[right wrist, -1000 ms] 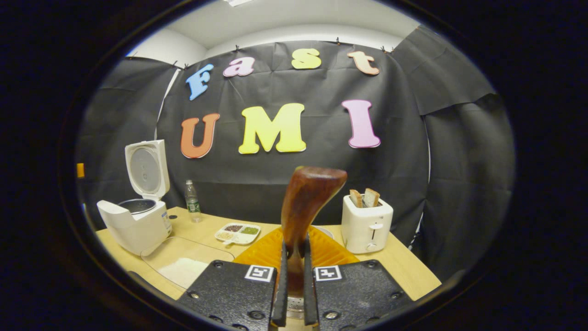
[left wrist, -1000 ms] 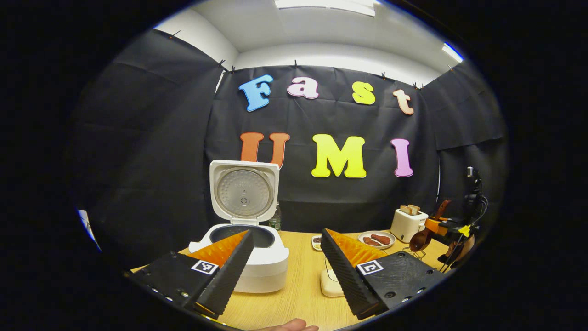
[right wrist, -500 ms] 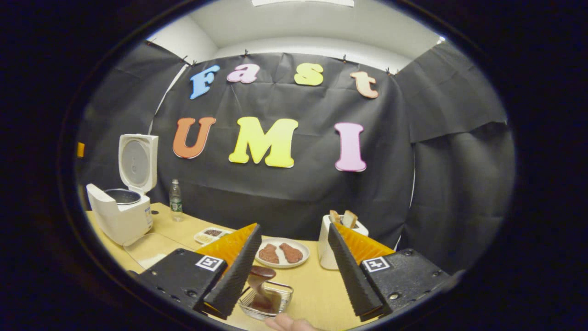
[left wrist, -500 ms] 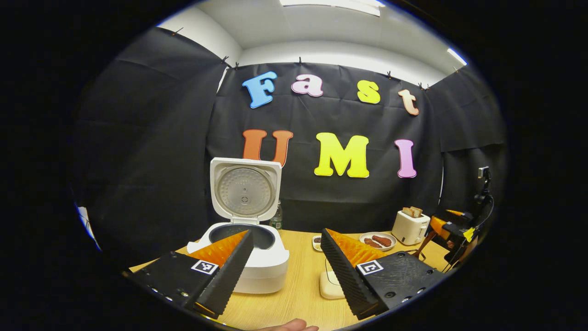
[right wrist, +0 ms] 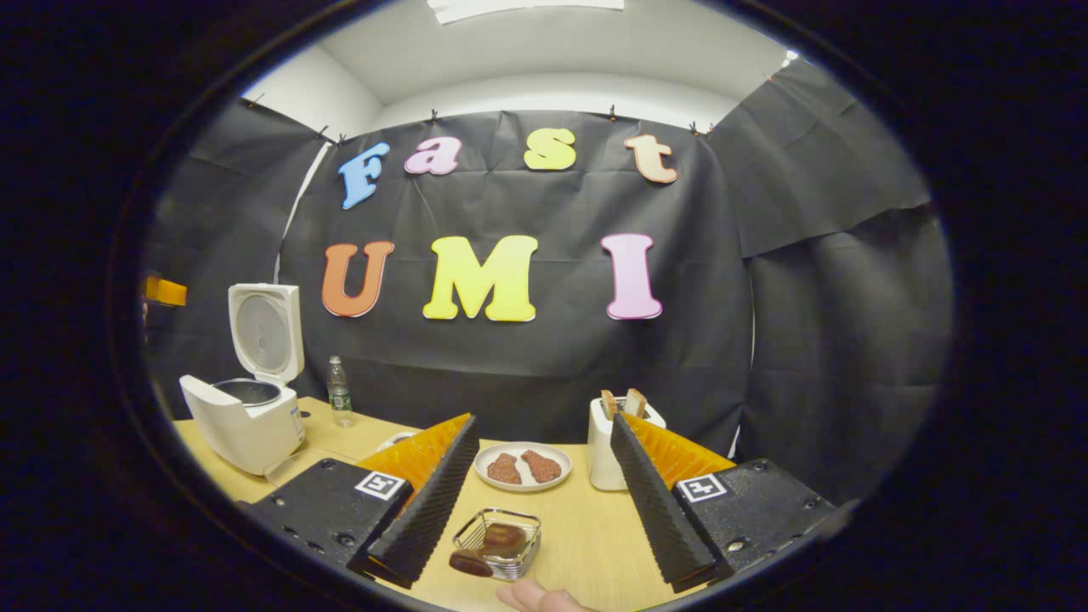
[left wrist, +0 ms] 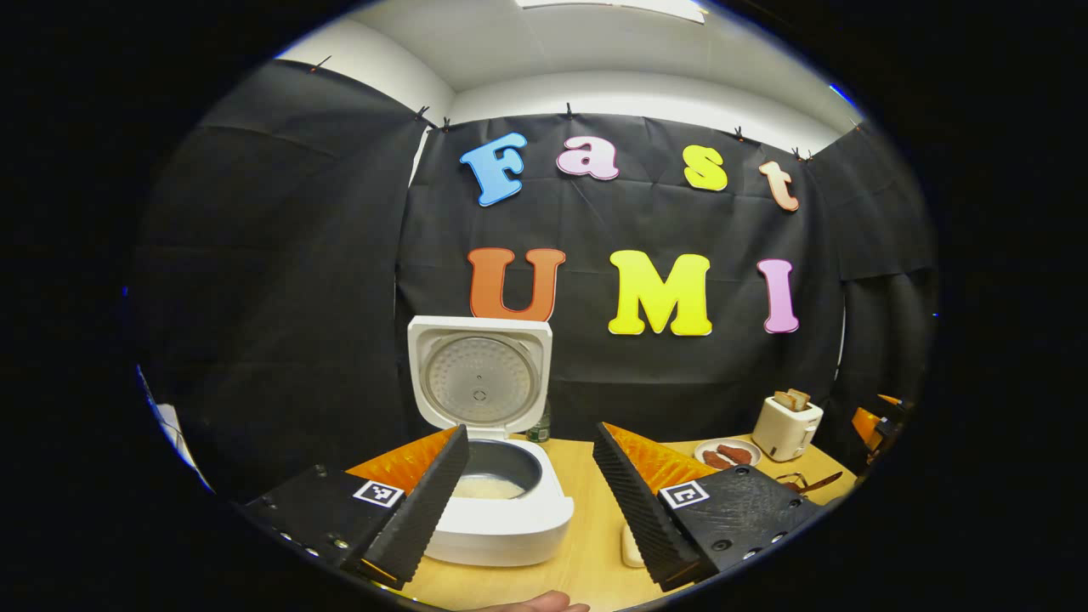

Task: Close the left gripper, press the button to open the rice cooker; take a wooden spoon from the chopstick holder with the right hand, scoop a spoonful of rice and pour it into the rice cooker, then put the wooden spoon back into the chopstick holder.

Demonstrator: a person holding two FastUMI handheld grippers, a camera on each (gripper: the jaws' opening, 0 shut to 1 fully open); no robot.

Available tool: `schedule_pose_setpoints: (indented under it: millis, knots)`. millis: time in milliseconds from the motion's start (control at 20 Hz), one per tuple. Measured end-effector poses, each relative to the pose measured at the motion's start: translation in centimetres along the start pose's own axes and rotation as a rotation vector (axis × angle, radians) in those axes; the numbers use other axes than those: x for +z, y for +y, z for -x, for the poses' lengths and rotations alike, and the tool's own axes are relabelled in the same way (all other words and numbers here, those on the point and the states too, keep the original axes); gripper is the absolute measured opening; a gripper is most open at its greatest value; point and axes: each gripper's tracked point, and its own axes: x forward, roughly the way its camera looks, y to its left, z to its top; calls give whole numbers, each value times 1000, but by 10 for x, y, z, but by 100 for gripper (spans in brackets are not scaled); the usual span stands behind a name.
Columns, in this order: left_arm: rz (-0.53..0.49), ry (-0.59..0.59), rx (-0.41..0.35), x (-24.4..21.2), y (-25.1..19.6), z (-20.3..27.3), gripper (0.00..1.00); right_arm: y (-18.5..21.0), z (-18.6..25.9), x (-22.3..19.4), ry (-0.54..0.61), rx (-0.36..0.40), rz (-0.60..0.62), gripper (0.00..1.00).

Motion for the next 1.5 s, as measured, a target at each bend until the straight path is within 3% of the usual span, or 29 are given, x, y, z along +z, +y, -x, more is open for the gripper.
schedule_pose_setpoints:
  millis: [100,300,700,1150,1200,1250,1500]
  knots:
    - [-27,-2,26,13,10,-10,94,2,10,-3,30,27,-48,100]
    - [-16,-23,-15,49,10,-42,94,-6,17,-5,62,36,-47,100]
    - [38,-121,-93,112,16,-110,94,4,31,22,-9,73,-76,98]
    - [34,-114,-35,90,51,-235,94,34,9,23,-32,108,-109,96]
    - [44,-118,-26,90,56,-247,83,36,6,21,-22,110,-106,98]
    - [53,-120,-21,90,60,-259,94,41,6,22,-19,119,-106,96]
    - [-35,-137,44,81,81,-306,94,51,8,23,-42,107,-66,98]
